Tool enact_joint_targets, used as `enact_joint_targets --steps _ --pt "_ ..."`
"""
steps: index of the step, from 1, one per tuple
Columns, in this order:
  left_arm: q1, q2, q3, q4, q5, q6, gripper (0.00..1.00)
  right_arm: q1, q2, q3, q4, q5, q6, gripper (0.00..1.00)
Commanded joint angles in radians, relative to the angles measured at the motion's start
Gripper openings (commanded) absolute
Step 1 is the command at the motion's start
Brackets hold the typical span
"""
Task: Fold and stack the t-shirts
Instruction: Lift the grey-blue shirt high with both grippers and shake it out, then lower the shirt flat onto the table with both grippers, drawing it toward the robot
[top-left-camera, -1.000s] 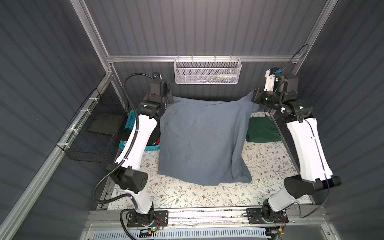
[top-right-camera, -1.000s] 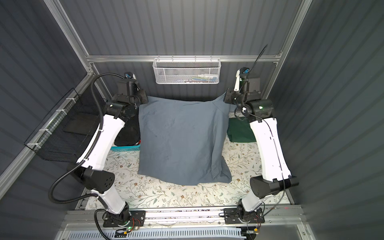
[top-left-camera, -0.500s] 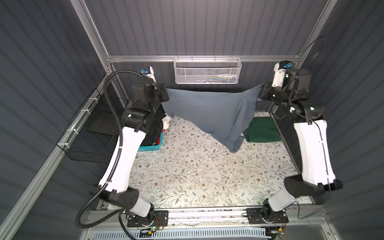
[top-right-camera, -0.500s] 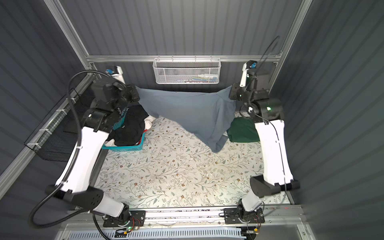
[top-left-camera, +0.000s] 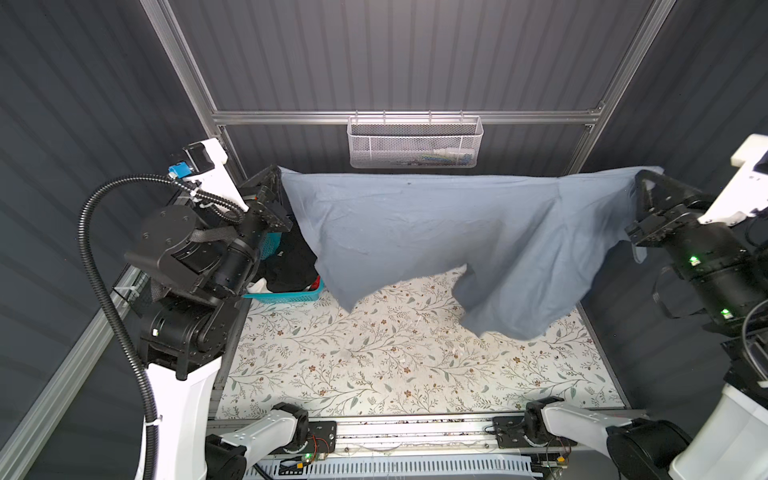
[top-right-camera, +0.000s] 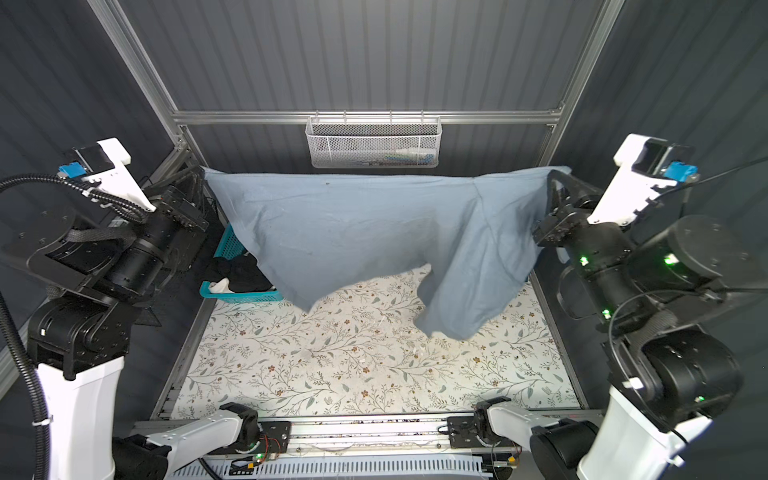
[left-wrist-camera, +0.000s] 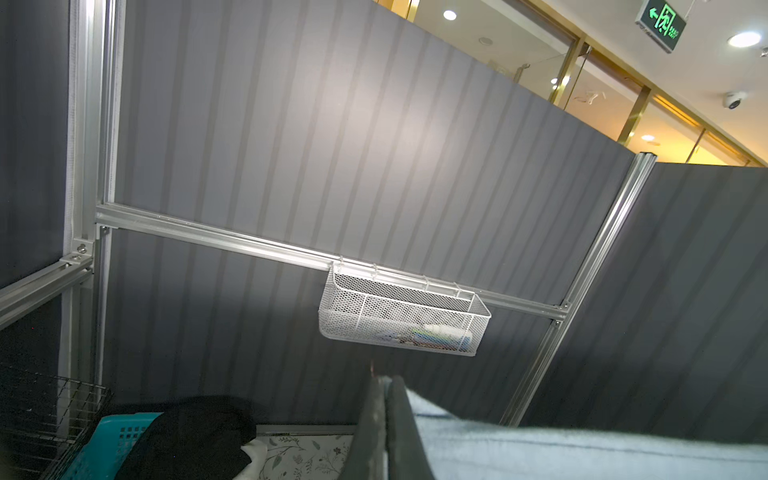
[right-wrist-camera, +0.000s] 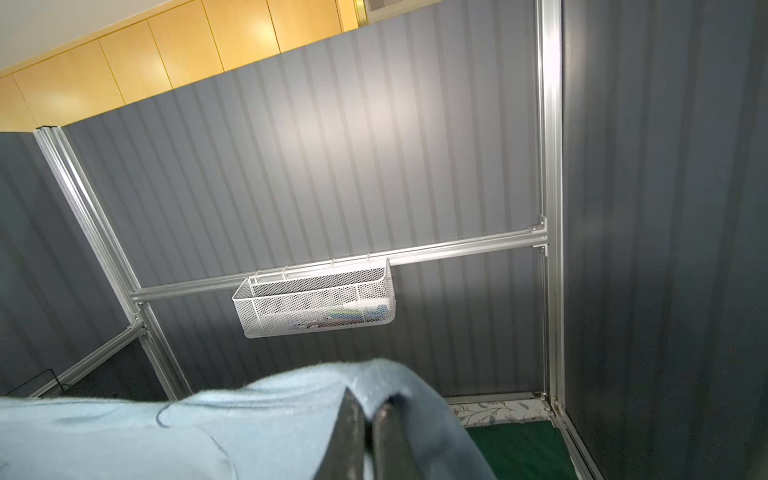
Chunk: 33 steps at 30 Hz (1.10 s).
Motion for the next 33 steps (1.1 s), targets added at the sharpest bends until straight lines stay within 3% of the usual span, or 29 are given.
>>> enact_joint_targets --steps 1,7,13,16,21,26,29,33 --pt "0.008 0.016 0.040 -0.035 -0.078 0.000 0.00 -0.005 0.092 0.051 -0.038 0.034 -0.032 0.00" --pt "0.008 0.038 -0.047 -0.026 -0.150 0.019 0.00 -0.005 0.154 -0.139 0.051 -0.006 -0.034 0.00" --pt "0.008 0.068 -0.321 0.087 -0.160 -0.001 0.00 -0.006 0.203 -0.494 0.301 -0.035 -0.055 0.00" --pt "0.007 0.135 -0.461 0.169 -0.179 -0.012 0.00 -0.006 0.321 -0.560 0.380 -0.042 -0.076 0.00" --pt "0.009 0.351 -0.538 0.281 -0.361 0.037 0.00 -0.004 0.653 -0.423 0.358 0.005 -0.071 0.00" --pt "0.012 0.634 -0.388 0.256 -0.452 0.078 0.00 0.007 0.961 -0.151 0.279 0.047 -0.048 0.00" --pt "0.016 0.752 -0.306 0.245 -0.482 0.084 0.00 0.021 1.058 -0.055 0.265 0.080 -0.046 0.00" --pt "0.017 0.846 -0.227 0.240 -0.497 0.092 0.00 0.031 1.100 -0.045 0.295 0.121 -0.054 0.00"
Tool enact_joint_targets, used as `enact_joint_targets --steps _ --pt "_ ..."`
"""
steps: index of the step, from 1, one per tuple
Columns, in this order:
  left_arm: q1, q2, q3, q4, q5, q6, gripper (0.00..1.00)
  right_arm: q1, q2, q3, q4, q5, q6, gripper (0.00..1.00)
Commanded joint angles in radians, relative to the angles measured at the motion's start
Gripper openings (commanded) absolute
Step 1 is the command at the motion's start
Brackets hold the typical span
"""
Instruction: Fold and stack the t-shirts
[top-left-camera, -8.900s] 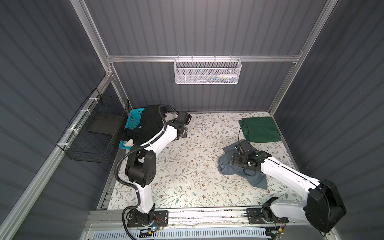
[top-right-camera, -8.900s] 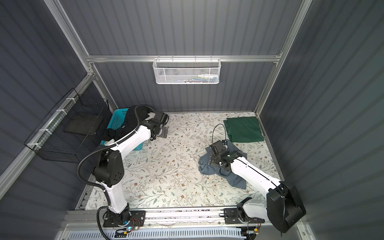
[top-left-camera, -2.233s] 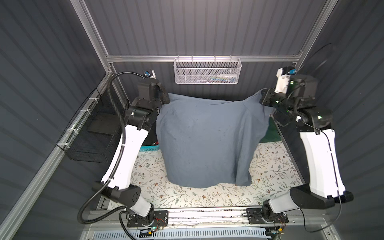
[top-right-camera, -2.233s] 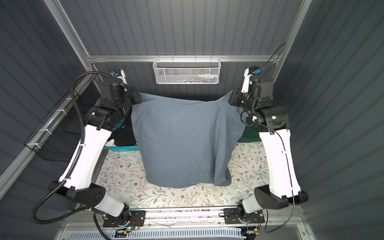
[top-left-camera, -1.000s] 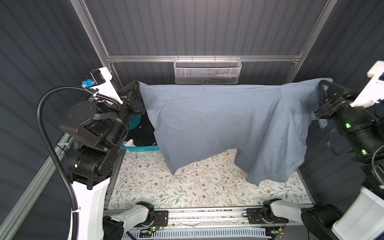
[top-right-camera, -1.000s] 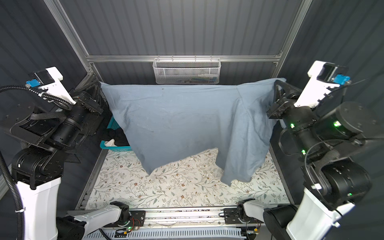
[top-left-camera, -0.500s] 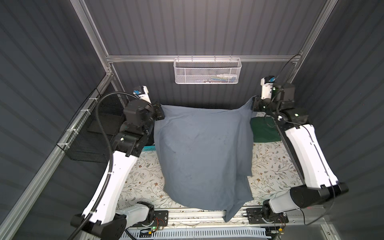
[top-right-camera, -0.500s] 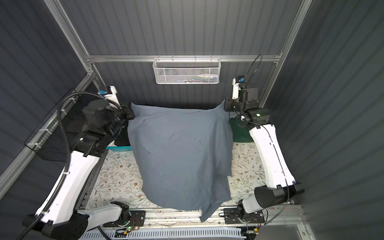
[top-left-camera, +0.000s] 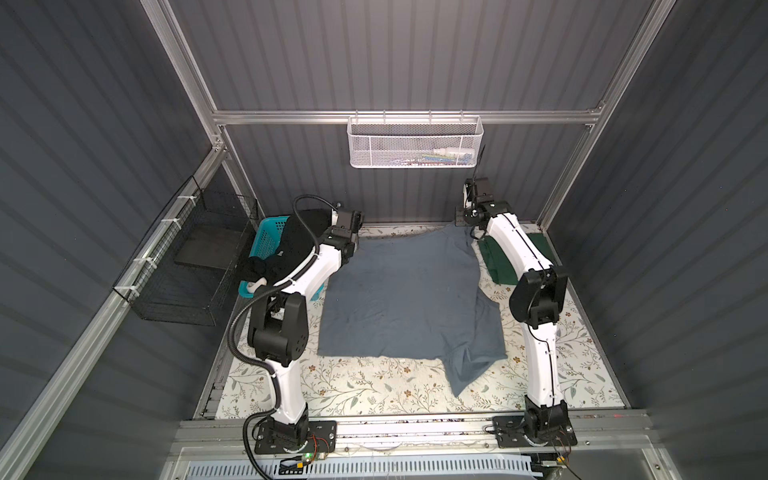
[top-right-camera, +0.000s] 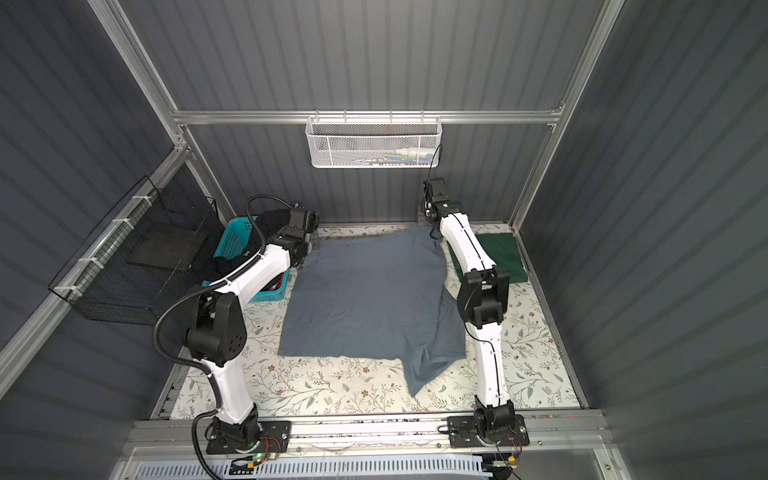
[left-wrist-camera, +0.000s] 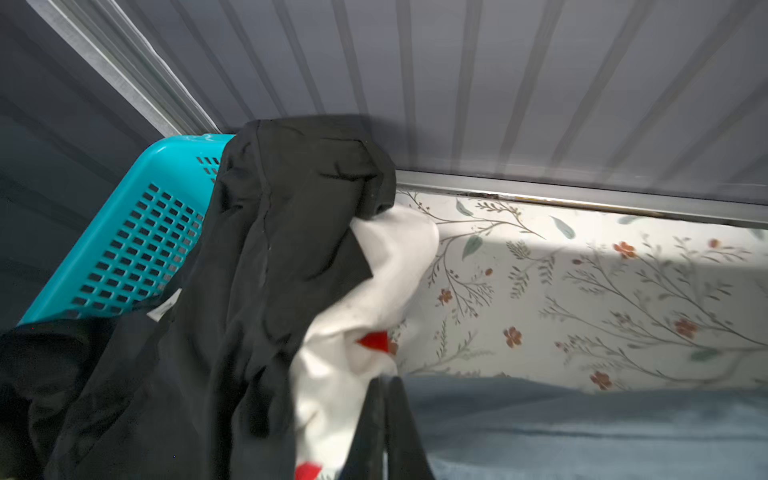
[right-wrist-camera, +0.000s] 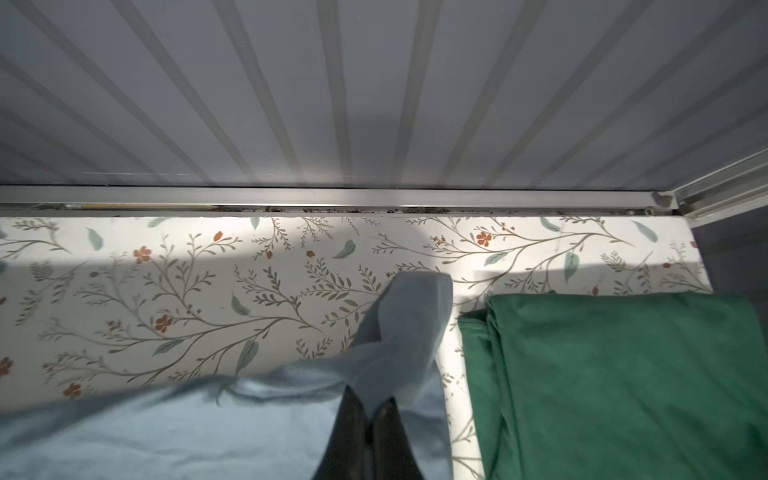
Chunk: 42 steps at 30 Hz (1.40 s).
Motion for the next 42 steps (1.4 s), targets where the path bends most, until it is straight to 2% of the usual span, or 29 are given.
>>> enact_joint_targets --steps 1,10,14,18,22,27,32,37,42 --pt "0.009 0.027 0.092 0.011 -0.061 0.022 0.00 0.011 -0.018 0.043 0.023 0.079 -0.003 0.00" --pt "0.013 0.070 0.111 0.039 -0.070 0.068 0.00 0.013 -0.070 -0.097 0.060 0.099 0.002 0.00" --pt "0.035 0.130 0.157 0.063 -0.034 0.121 0.00 0.013 -0.103 -0.156 0.071 0.100 -0.001 0.00" --pt "0.050 0.199 0.220 0.066 -0.043 0.137 0.00 0.013 -0.140 -0.209 0.066 0.094 0.004 0.00" --pt "0.055 0.218 0.218 0.099 -0.008 0.140 0.00 0.013 -0.197 -0.300 0.066 0.039 0.040 0.00" --pt "0.054 0.164 0.107 0.138 0.044 0.093 0.00 0.016 -0.259 -0.408 0.030 -0.043 0.083 0.00" --pt "0.054 0.040 -0.091 0.222 0.068 0.016 0.00 0.019 -0.302 -0.484 -0.027 -0.104 0.116 0.00" --pt "0.039 -0.048 -0.224 0.258 0.105 -0.058 0.00 0.031 -0.344 -0.539 -0.069 -0.137 0.154 0.00" --pt "0.018 -0.084 -0.322 0.267 0.093 -0.085 0.00 0.053 -0.417 -0.635 -0.077 -0.135 0.190 0.00"
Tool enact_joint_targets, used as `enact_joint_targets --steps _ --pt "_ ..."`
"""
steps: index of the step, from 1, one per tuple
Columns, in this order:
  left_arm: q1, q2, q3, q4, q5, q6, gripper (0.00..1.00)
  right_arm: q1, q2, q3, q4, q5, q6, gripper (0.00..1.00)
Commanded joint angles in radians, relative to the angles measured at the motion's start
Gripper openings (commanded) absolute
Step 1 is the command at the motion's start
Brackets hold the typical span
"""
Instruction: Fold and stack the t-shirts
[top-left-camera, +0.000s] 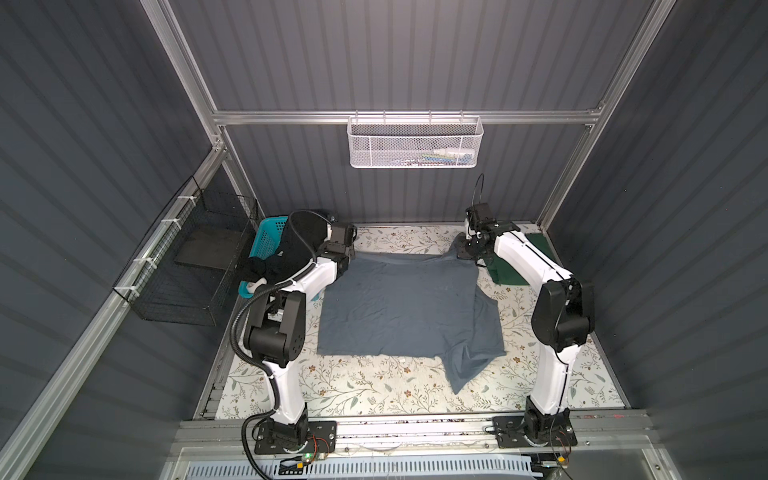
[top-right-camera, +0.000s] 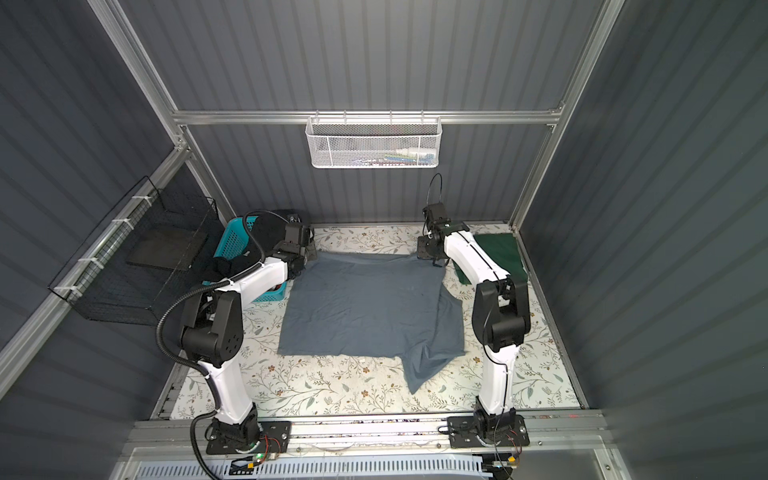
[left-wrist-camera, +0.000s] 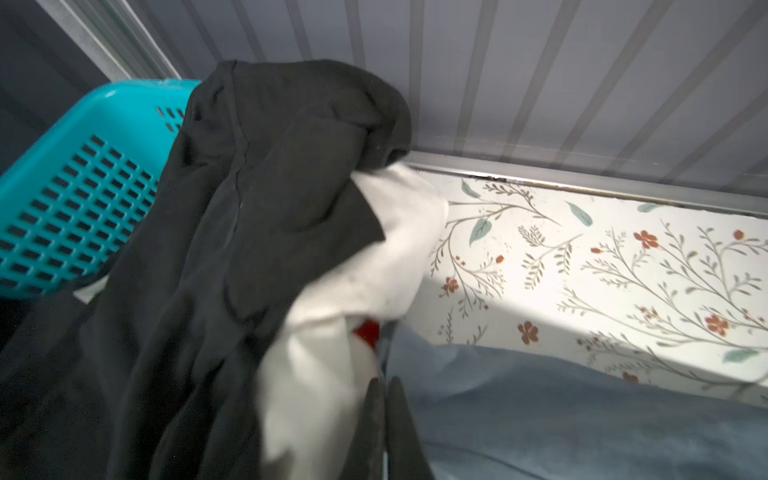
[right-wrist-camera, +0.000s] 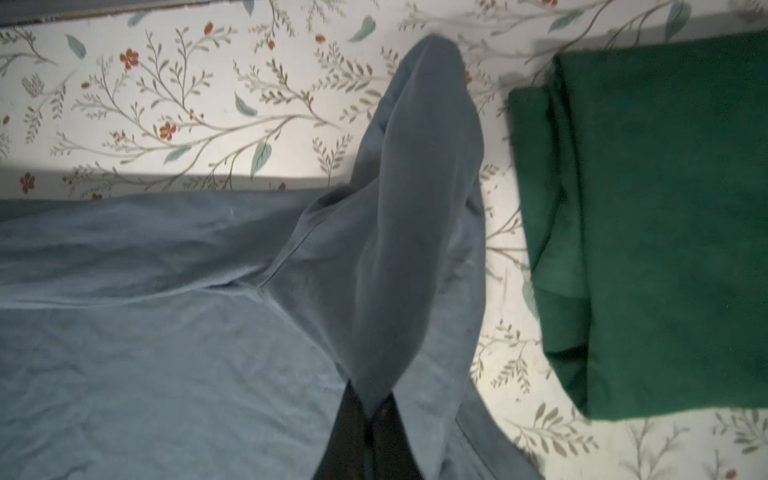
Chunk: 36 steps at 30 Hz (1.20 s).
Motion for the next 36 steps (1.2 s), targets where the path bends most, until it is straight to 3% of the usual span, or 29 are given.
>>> enact_joint_targets --steps 1,18,23,29,36 --pt "-0.008 -0.018 -0.043 0.016 -0.004 -0.051 0.00 0.021 -0.064 -0.053 -0.030 -0.009 0.044 0.00" --pt "-0.008 -0.006 -0.105 0.022 -0.060 -0.094 0.00 0.045 -0.224 -0.240 -0.049 0.023 0.044 0.00" --pt "-0.008 0.068 0.024 0.043 -0.138 0.004 0.00 0.039 -0.215 -0.221 -0.032 0.018 0.043 0.00" --pt "-0.006 0.202 0.279 0.084 -0.185 0.131 0.00 0.022 -0.148 -0.129 -0.041 0.000 0.040 0.00" --pt "-0.001 0.313 0.373 0.142 -0.199 0.224 0.00 0.008 -0.112 -0.090 -0.048 -0.033 0.039 0.00"
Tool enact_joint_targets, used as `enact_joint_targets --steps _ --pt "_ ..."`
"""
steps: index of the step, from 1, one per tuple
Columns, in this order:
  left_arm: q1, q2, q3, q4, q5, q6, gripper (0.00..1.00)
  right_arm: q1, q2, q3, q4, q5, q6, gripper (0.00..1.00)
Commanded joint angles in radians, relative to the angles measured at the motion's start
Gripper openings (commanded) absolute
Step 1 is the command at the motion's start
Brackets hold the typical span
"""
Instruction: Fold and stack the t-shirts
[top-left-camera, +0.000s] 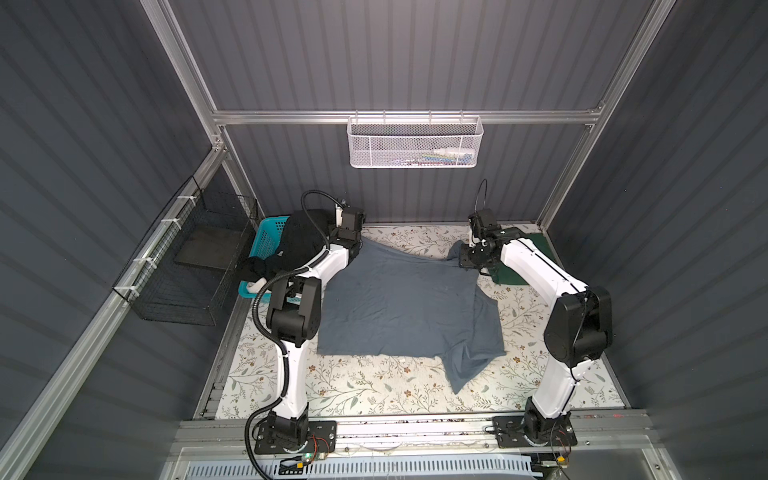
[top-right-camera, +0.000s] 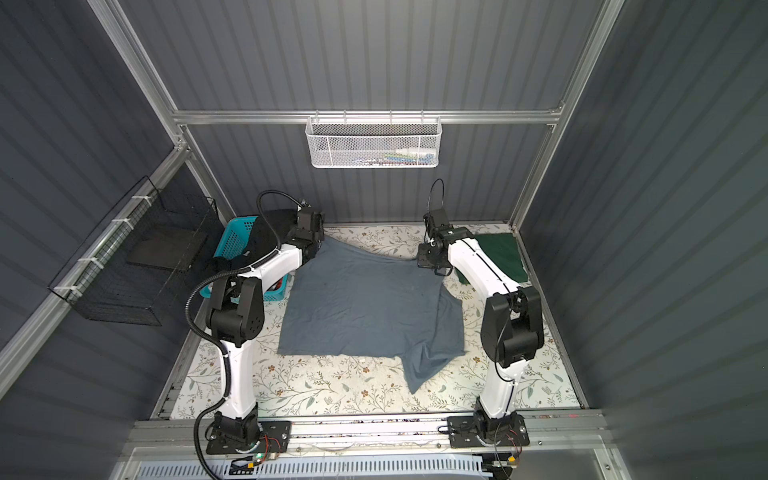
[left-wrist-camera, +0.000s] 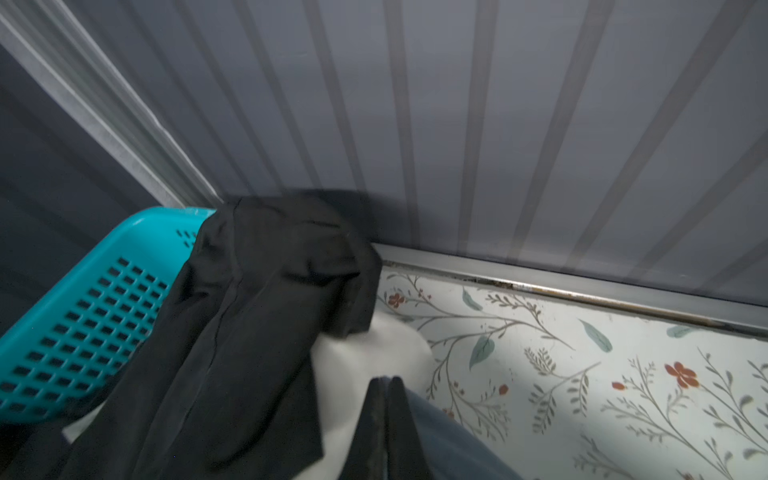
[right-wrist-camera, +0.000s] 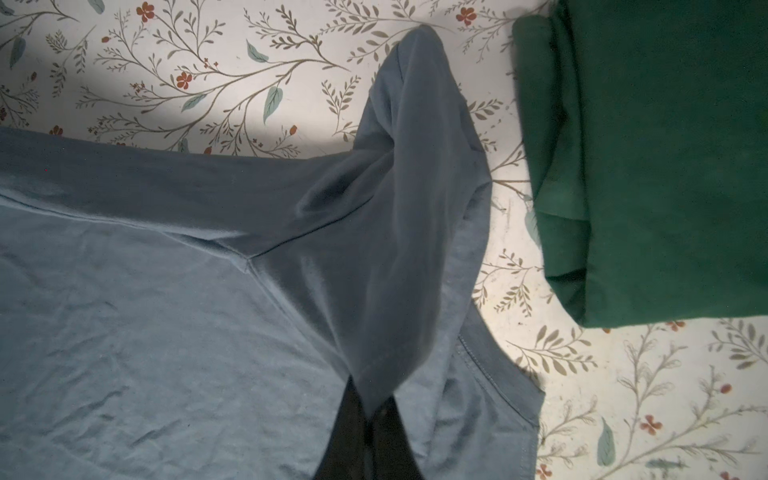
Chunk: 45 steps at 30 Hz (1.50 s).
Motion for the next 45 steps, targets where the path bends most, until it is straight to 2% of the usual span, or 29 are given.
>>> enact_joint_targets --steps 1,5,14,18,26,32,33,35,36,38,41,43,45 --pt "0.007 0.037 0.005 0.053 -0.051 0.079 0.00 -0.005 0.002 0.017 -0.022 -0.022 0.004 0.00" --pt "0.008 -0.003 -0.094 0.121 -0.063 0.080 0.00 -0.006 -0.023 -0.022 -0.005 -0.033 0.004 0.00" --pt "0.007 -0.119 -0.423 0.430 0.013 0.105 0.00 -0.005 -0.080 -0.123 0.006 -0.078 0.015 0.00" --pt "0.007 -0.164 -0.549 0.536 -0.005 0.085 0.00 -0.005 -0.124 -0.180 0.010 -0.093 0.020 0.00" --pt "0.007 -0.231 -0.677 0.546 -0.048 -0.018 0.00 0.004 -0.175 -0.245 0.007 -0.123 0.028 0.00" --pt "0.004 -0.235 -0.682 0.497 -0.027 -0.048 0.00 0.035 -0.195 -0.294 -0.001 -0.159 0.052 0.00" --pt "0.004 -0.231 -0.675 0.485 -0.019 -0.048 0.00 0.040 -0.200 -0.306 0.003 -0.171 0.057 0.01" --pt "0.004 -0.226 -0.643 0.439 -0.004 -0.055 0.00 0.041 -0.206 -0.340 0.022 -0.262 0.066 0.14" --pt "0.003 -0.224 -0.625 0.404 -0.002 -0.066 0.06 0.040 -0.213 -0.354 0.034 -0.304 0.072 0.20" --pt "0.002 -0.224 -0.587 0.346 0.025 -0.091 0.35 0.038 -0.242 -0.375 0.048 -0.337 0.089 0.46" --pt "-0.005 -0.240 -0.577 0.354 0.096 -0.099 0.42 0.027 -0.293 -0.380 0.065 -0.345 0.099 0.53" --pt "-0.019 -0.245 -0.561 0.342 0.114 -0.108 0.57 0.007 -0.314 -0.372 0.072 -0.354 0.101 0.62" --pt "-0.038 -0.245 -0.533 0.311 0.120 -0.104 0.69 -0.018 -0.323 -0.363 0.082 -0.349 0.102 0.67"
